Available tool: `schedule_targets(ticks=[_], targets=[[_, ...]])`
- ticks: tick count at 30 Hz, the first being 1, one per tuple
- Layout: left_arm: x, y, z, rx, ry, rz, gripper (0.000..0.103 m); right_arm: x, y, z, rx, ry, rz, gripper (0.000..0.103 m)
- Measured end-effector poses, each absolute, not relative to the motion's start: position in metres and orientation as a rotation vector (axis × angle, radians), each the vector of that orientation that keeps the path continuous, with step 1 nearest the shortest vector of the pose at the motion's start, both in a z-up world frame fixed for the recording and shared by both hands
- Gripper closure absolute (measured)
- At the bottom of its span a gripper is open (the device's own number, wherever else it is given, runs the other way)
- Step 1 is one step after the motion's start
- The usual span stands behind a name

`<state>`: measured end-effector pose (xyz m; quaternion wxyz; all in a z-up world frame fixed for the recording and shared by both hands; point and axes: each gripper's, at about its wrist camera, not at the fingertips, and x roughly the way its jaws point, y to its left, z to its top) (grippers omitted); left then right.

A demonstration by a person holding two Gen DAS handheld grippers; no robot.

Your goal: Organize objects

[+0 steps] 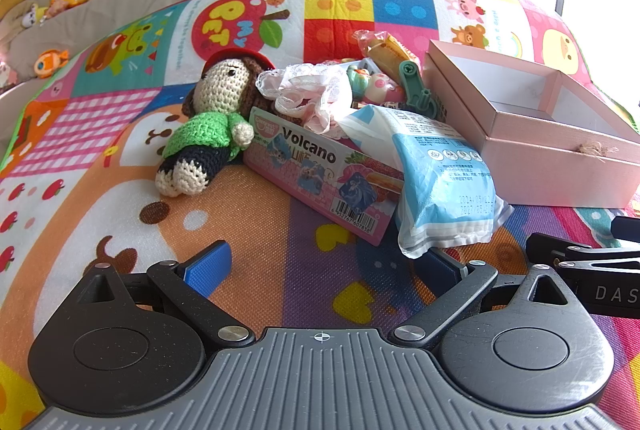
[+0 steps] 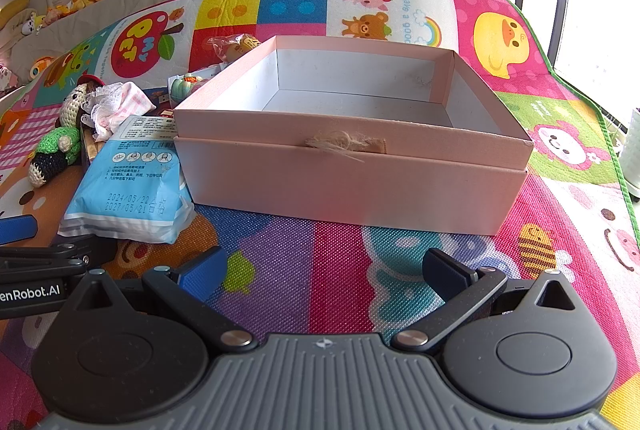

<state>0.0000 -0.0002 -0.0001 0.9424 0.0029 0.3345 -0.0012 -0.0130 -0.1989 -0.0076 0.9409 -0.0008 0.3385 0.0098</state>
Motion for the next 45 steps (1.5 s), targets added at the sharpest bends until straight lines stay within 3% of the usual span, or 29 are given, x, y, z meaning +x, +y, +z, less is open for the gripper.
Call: schedule_targets(ticks=[45], targets=[[0.003,0.006,0.002,-0.008,0.681,-0.050,0.002,-0.011,-0.202,-0.007,-0.023,0.714,0.072,0.000]])
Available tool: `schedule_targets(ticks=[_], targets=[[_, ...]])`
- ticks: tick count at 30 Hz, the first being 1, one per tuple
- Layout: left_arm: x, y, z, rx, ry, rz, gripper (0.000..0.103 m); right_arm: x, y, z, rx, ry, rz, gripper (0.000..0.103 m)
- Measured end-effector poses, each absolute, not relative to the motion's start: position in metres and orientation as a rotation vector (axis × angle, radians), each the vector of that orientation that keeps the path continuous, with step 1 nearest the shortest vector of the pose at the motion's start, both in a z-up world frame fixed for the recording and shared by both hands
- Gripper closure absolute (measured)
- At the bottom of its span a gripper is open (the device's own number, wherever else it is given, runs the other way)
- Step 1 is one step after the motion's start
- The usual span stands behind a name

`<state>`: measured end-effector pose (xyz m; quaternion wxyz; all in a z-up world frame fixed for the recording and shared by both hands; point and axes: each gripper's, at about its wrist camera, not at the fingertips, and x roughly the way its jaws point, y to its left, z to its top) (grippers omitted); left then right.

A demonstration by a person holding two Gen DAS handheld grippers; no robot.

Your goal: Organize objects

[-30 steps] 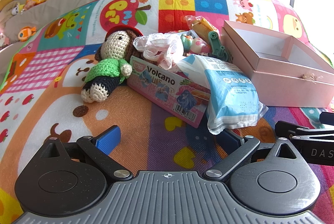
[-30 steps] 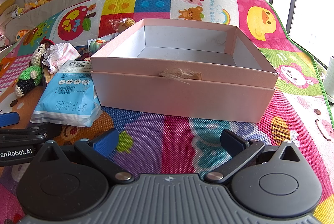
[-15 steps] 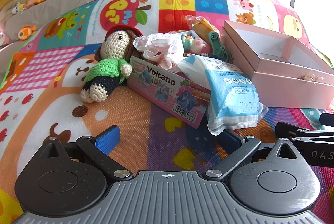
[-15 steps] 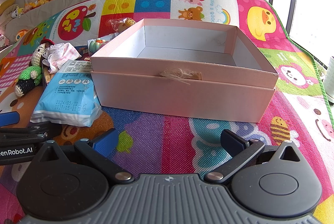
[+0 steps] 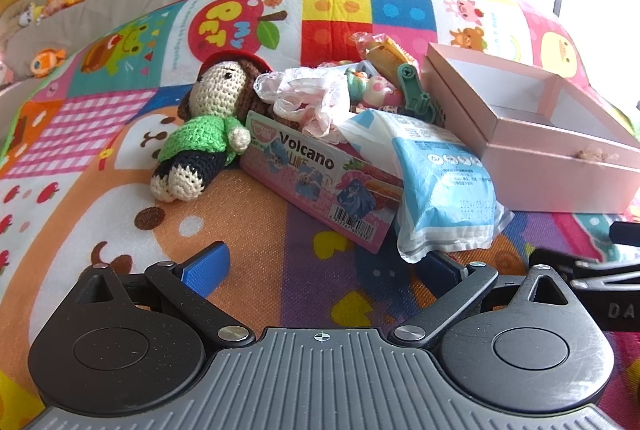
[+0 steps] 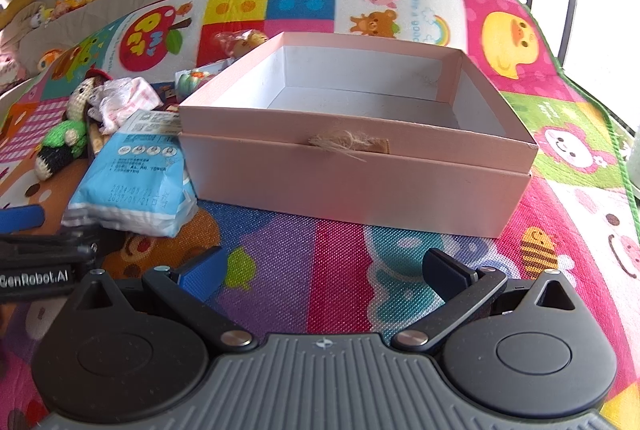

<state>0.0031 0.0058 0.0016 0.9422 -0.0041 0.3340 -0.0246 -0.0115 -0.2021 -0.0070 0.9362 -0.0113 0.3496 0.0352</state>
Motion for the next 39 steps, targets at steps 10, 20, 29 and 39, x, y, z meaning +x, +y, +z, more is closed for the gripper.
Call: schedule_targets(ticks=[10,20,29,39], targets=[[-0.002,0.055,0.052,-0.031,0.542,-0.051,0.003,-0.030,-0.213,-0.002,-0.068,0.771,0.182,0.000],[0.124,0.113,0.027,-0.182,0.698,-0.109,0.006,-0.029,-0.211,0.000,-0.072,0.781,0.175,0.000],[0.132,0.101,0.013,-0.193,0.738,-0.144,0.033,-0.028,-0.213,-0.001,-0.071,0.779,0.179,0.000],[0.002,0.115,0.041,-0.246,0.664,-0.157,0.035,-0.027,-0.184,0.031,-0.049,0.702,0.384,0.000]])
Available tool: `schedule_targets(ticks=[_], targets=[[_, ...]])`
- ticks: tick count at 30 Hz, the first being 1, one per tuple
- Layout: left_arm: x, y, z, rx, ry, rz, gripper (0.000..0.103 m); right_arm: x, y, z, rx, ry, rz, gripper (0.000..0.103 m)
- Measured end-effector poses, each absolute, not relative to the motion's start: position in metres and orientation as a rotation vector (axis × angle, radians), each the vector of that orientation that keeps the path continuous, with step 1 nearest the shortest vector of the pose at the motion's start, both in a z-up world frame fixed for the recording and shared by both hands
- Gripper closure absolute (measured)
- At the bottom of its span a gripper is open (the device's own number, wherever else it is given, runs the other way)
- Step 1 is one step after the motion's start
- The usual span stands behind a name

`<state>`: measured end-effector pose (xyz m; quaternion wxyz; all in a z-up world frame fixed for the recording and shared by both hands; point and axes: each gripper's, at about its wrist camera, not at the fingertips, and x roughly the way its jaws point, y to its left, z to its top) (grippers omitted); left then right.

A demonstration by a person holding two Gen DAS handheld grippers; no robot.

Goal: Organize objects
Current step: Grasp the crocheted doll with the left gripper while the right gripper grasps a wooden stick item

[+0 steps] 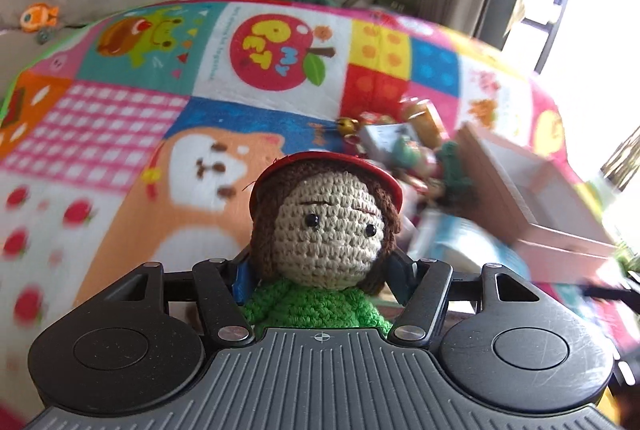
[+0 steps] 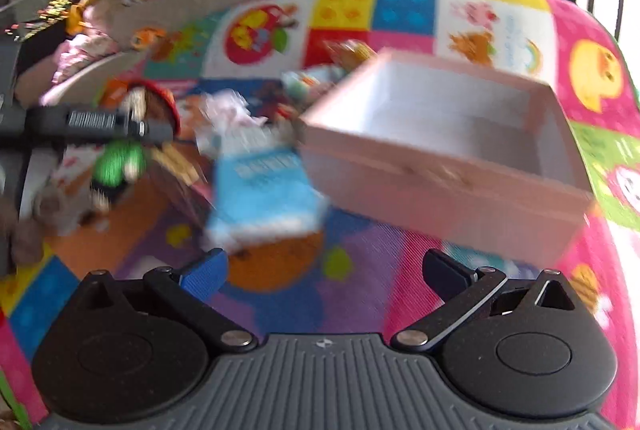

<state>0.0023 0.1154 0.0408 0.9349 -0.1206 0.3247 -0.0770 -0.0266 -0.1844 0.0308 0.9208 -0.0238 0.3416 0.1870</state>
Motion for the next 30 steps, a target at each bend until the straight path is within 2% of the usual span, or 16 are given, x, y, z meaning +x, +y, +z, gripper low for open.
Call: schedule_targets(ticks=[6,8,13,15,19,22,24,25,28,30], targets=[[-0.041,0.156,0.056,-0.330,0.573,-0.034,0.036,-0.024,-0.118,0.049,-0.313,0.536,0.529,0.001],[-0.047,0.166,0.060,-0.359,0.563,-0.025,0.036,-0.029,-0.090,0.047,-0.420,0.508,0.593,0.012],[-0.059,0.175,0.059,-0.399,0.573,-0.053,0.036,-0.036,-0.043,0.028,-0.554,0.534,0.702,0.024],[-0.062,0.173,0.055,-0.410,0.582,-0.077,0.036,-0.025,-0.037,0.023,-0.543,0.600,0.704,0.034],[-0.065,0.164,0.048,-0.426,0.611,-0.133,0.035,-0.013,-0.057,0.033,-0.371,0.751,0.667,0.038],[-0.063,0.156,0.043,-0.430,0.630,-0.165,0.035,-0.011,-0.086,0.042,-0.136,0.983,0.761,0.049],[-0.062,0.150,0.041,-0.426,0.640,-0.183,0.035,-0.021,-0.104,0.044,-0.064,1.046,0.782,0.049],[-0.061,0.148,0.040,-0.424,0.644,-0.190,0.035,-0.030,-0.109,0.045,-0.091,1.020,0.764,0.047],[-0.061,0.142,0.039,-0.419,0.654,-0.200,0.035,-0.053,-0.113,0.045,-0.219,0.911,0.706,0.035],[-0.063,0.140,0.041,-0.409,0.655,-0.198,0.035,-0.053,-0.113,0.046,-0.198,0.899,0.709,0.034]])
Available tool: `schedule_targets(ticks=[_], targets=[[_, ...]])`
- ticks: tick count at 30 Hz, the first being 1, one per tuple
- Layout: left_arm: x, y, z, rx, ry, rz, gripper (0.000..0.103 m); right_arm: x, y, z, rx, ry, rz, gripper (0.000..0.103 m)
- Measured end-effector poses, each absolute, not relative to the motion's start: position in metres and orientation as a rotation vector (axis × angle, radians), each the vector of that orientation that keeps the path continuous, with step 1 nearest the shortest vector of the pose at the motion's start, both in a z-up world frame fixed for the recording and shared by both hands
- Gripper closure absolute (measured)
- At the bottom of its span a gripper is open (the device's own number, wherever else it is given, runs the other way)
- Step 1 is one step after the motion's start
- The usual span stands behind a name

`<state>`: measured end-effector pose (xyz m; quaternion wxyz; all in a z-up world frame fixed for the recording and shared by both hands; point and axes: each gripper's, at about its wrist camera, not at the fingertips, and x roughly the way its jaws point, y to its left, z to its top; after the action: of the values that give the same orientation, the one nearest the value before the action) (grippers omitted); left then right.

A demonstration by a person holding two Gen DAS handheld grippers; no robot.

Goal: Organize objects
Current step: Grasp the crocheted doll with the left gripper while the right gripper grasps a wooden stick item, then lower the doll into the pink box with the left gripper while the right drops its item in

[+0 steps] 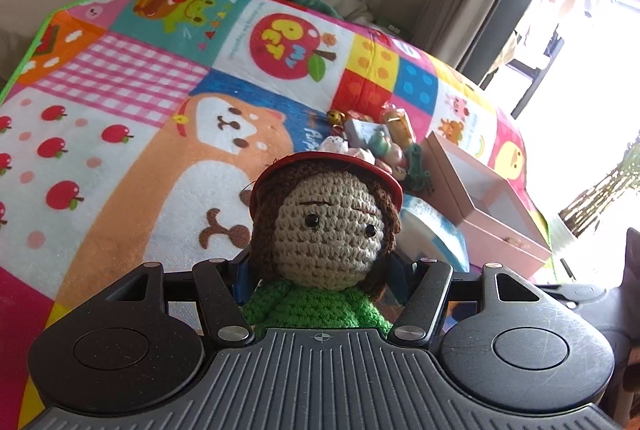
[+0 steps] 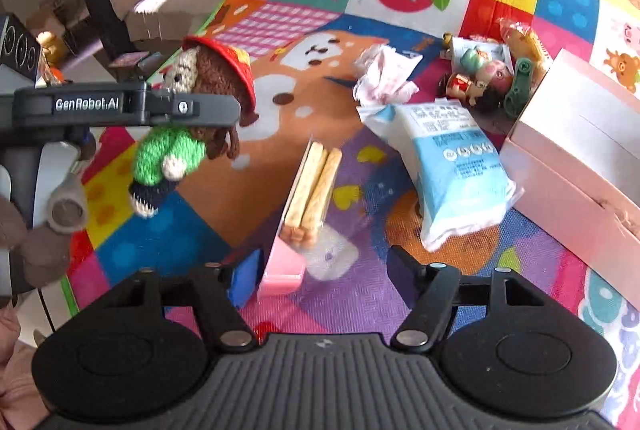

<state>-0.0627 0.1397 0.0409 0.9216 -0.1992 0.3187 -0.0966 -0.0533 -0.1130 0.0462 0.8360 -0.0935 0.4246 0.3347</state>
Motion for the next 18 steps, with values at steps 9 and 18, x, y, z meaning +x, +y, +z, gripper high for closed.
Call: schedule_targets(ticks=[9,18], targets=[[-0.085,0.115,0.055,-0.265,0.698,-0.217,0.035,-0.023,-0.085,0.034,-0.094,0.961,0.734,0.080],[-0.038,0.018,0.109,-0.234,0.649,-0.469,0.035,-0.086,-0.212,0.084,-0.004,0.804,0.585,0.081]])
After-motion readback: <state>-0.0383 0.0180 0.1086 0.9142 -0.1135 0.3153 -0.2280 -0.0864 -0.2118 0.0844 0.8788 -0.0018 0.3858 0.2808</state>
